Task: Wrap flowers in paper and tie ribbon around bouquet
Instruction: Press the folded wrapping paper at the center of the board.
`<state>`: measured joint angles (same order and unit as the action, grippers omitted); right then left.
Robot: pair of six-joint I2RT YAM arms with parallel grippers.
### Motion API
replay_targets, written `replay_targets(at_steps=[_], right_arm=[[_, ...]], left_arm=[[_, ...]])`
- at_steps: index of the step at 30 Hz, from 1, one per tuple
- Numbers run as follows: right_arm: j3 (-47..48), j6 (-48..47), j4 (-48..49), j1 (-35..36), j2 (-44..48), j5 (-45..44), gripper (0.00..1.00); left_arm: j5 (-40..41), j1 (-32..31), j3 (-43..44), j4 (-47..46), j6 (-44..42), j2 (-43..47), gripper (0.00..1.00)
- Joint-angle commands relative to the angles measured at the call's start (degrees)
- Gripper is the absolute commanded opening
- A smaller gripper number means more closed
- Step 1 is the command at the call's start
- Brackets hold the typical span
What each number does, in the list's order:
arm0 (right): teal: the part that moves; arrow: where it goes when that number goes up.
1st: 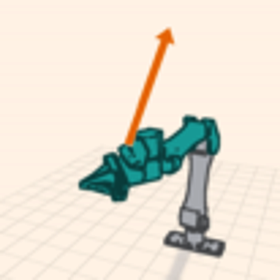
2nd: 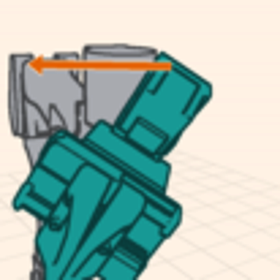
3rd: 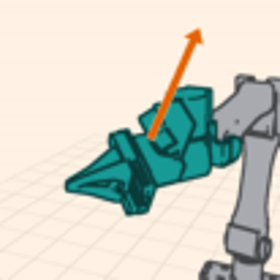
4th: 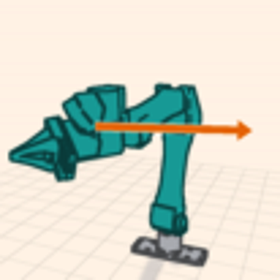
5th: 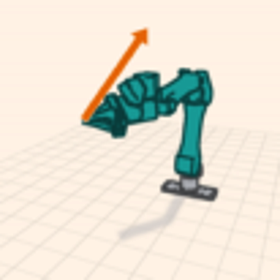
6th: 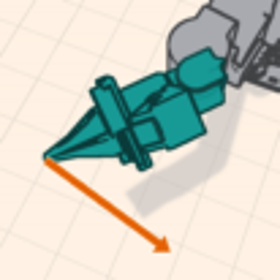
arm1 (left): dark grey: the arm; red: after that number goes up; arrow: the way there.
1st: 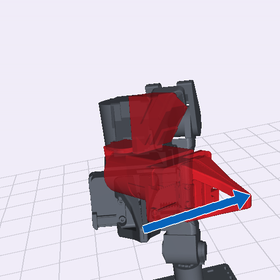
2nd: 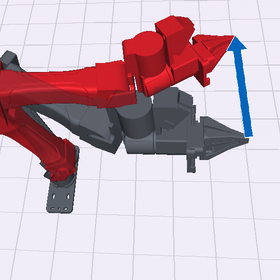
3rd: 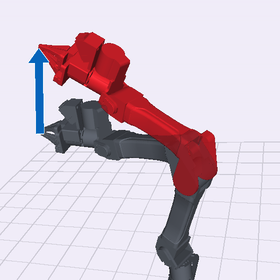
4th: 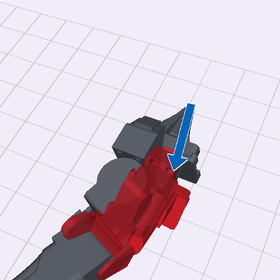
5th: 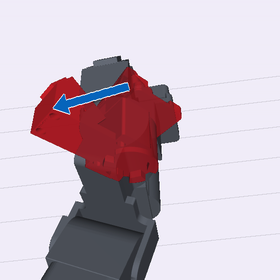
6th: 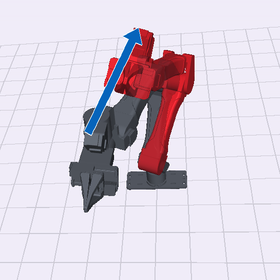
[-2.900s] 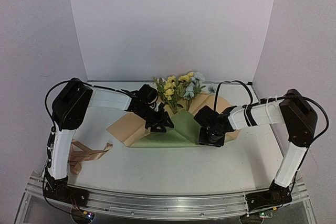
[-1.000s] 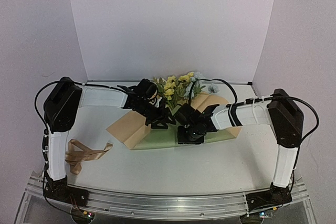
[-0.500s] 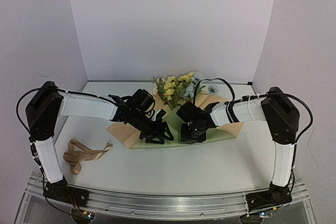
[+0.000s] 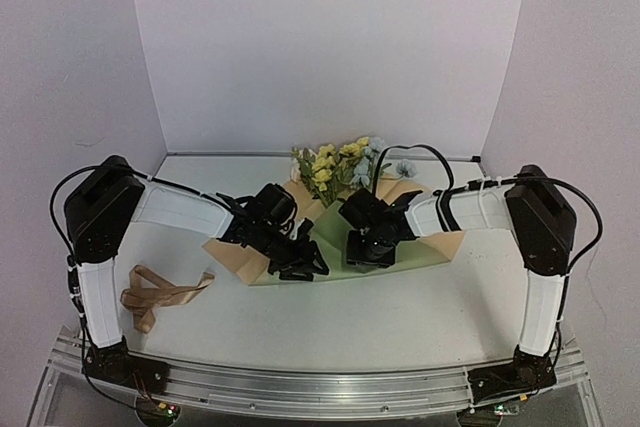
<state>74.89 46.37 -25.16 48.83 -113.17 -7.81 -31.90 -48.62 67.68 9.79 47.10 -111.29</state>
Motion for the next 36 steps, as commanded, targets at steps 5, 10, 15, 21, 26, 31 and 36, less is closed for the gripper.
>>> replay_targets(at_steps=[5,10,15,21,26,31,36], right_arm=[[-1.21,-0.65,-1.41,-0.36,5.23,-2.22,0.48],[-3.41,-1.98,-1.64,0.15,8.90,-2.73,0.48],[-5.38,-3.13,-1.97,0.28,9.19,-4.00,0.50],[-6.39,-3.01,-0.24,1.40,8.52,-2.08,0.47],[-4.81,-1.58,-1.46,5.27,8.04,-4.51,0.45],[-4.79,-0.29,-0.88,5.97,5.18,-2.59,0.31],[-3.75,-0.22,-0.57,5.33,3.55,-3.58,0.26]], left_arm=[[0.72,2.40,0.55,-3.68,1.00,-3.81,0.46],[0.09,4.13,0.09,-4.01,0.76,-4.88,0.46],[-0.55,4.67,0.85,-3.28,0.35,-5.18,0.45],[-1.11,5.00,0.97,-3.17,0.29,-5.88,0.45],[-1.25,5.38,0.77,-3.00,0.56,-6.41,0.45],[-1.55,5.97,-0.12,-3.02,1.15,-6.66,0.44],[-1.75,6.35,-0.52,-2.97,1.17,-6.92,0.43]])
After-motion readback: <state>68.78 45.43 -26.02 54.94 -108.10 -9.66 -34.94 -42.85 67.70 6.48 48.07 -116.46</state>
